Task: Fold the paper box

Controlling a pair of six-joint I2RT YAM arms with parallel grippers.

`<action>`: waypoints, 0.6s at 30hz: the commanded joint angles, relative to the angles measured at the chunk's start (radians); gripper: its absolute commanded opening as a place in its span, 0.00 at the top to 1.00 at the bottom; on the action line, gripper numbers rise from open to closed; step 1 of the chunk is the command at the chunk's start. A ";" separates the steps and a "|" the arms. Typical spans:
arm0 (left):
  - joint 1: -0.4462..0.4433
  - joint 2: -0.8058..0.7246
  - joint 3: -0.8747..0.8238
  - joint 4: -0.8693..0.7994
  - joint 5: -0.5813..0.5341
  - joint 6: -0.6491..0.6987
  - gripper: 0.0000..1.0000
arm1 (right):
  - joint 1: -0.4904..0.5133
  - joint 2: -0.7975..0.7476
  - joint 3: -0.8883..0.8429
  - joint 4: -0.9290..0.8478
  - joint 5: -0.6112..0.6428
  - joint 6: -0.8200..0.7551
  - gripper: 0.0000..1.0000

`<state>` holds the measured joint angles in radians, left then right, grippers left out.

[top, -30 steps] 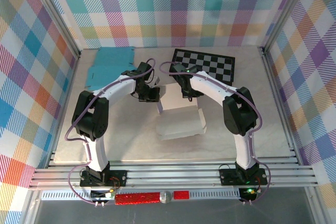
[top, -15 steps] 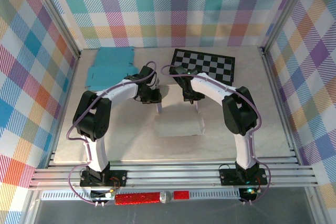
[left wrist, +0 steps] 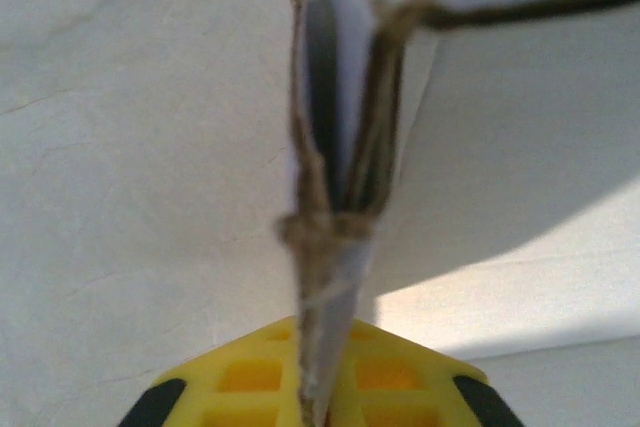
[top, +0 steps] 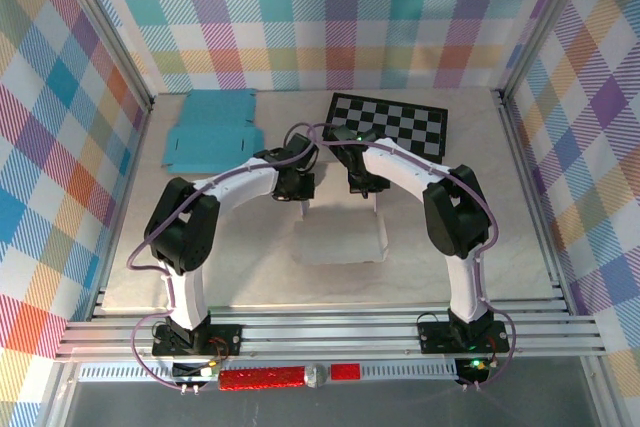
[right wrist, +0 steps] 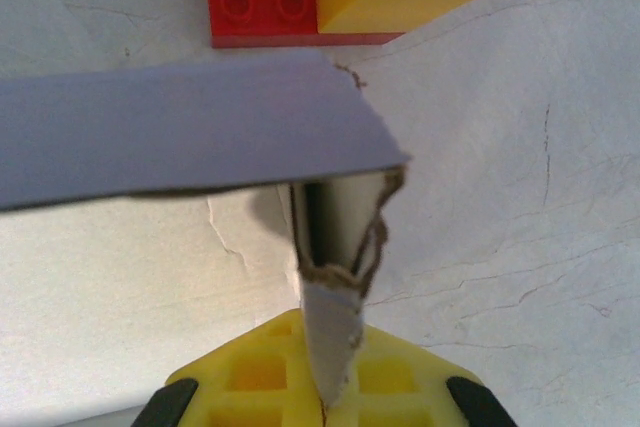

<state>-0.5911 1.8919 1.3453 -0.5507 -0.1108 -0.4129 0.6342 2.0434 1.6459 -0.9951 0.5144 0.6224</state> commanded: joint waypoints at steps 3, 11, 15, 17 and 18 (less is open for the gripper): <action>-0.032 0.043 0.032 -0.178 -0.258 -0.114 0.86 | -0.010 0.036 0.032 -0.071 -0.016 0.026 1.00; -0.047 0.068 0.056 -0.162 -0.299 -0.122 1.00 | -0.011 0.047 0.031 -0.075 -0.038 0.027 1.00; -0.064 0.091 0.084 -0.175 -0.328 -0.126 1.00 | -0.011 0.046 0.035 -0.079 -0.043 0.027 1.00; -0.078 0.104 0.101 -0.202 -0.372 -0.143 1.00 | -0.013 0.050 0.041 -0.083 -0.051 0.031 1.00; -0.085 0.107 0.107 -0.215 -0.392 -0.154 1.00 | -0.013 0.053 0.044 -0.086 -0.057 0.031 1.00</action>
<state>-0.6643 1.9648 1.4322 -0.6693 -0.3698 -0.5346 0.6289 2.0720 1.6691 -1.0065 0.4320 0.6403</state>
